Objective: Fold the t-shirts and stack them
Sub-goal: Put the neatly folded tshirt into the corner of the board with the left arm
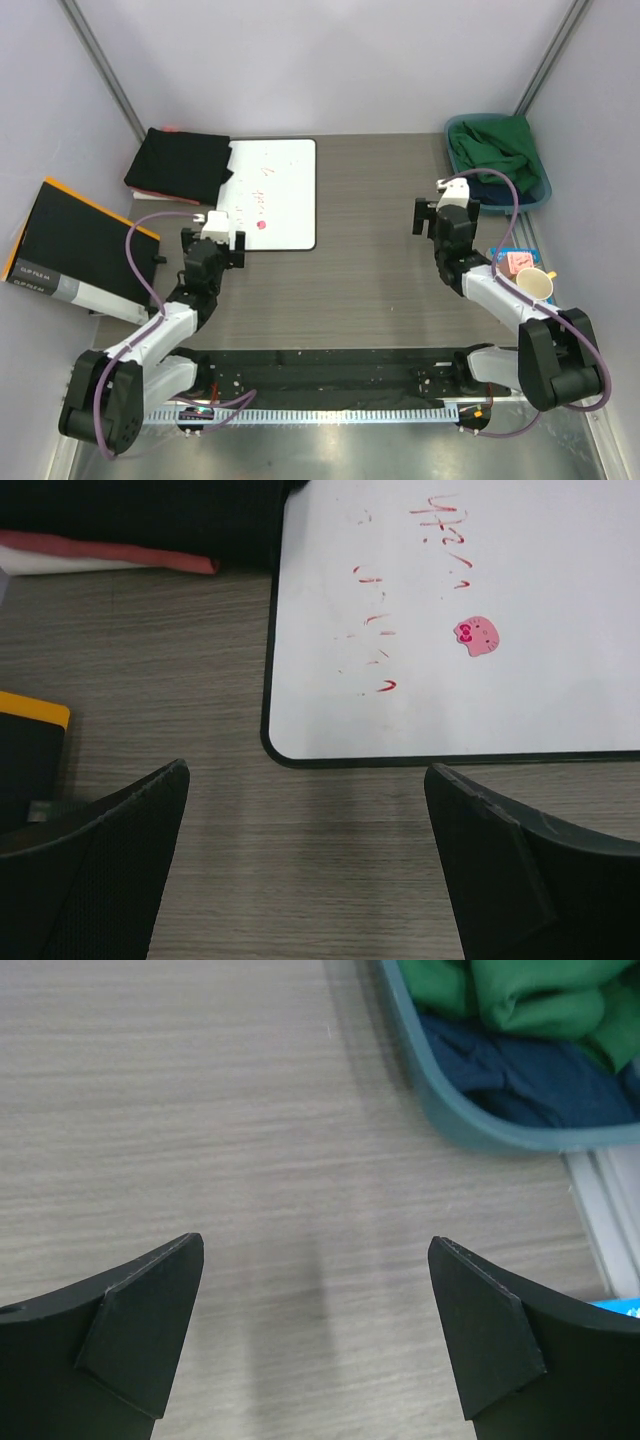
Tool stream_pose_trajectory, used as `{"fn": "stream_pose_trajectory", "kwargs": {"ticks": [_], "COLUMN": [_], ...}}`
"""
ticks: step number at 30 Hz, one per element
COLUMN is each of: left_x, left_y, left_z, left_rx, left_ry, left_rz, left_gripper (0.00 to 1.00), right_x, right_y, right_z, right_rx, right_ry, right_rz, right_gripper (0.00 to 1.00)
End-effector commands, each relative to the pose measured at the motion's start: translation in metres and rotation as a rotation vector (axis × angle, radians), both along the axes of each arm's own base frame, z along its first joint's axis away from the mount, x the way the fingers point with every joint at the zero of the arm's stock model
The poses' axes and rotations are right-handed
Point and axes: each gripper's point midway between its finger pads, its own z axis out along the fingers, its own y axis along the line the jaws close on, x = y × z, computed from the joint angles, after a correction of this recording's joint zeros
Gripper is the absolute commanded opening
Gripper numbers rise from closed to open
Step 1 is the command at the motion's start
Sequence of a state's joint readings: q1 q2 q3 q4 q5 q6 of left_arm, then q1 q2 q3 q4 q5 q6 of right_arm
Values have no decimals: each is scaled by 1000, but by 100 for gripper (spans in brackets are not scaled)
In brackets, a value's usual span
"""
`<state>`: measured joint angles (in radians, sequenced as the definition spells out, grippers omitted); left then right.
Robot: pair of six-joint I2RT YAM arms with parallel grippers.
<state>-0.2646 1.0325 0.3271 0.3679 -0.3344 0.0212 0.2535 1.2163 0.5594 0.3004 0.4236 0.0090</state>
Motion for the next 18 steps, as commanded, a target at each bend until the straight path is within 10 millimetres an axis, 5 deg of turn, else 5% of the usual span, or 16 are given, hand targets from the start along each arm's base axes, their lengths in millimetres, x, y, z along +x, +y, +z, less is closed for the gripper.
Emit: {"fn": "stream_pose_trajectory", "kwargs": {"ticks": [1, 6, 18], "left_x": [11, 13, 19], "left_y": [2, 2, -1], "left_z": [47, 43, 54], "left_rx": [-3, 3, 15], "left_ry": [-147, -106, -123], "left_rz": [4, 12, -11], "left_gripper": [100, 100, 100], "right_x": [20, 23, 17], "right_y": [4, 8, 4], "right_z": [51, 35, 43], "right_rx": [-25, -106, -122], "right_ry": [-131, 29, -30], "right_rz": [7, 69, 63], "right_gripper": [100, 100, 100]}}
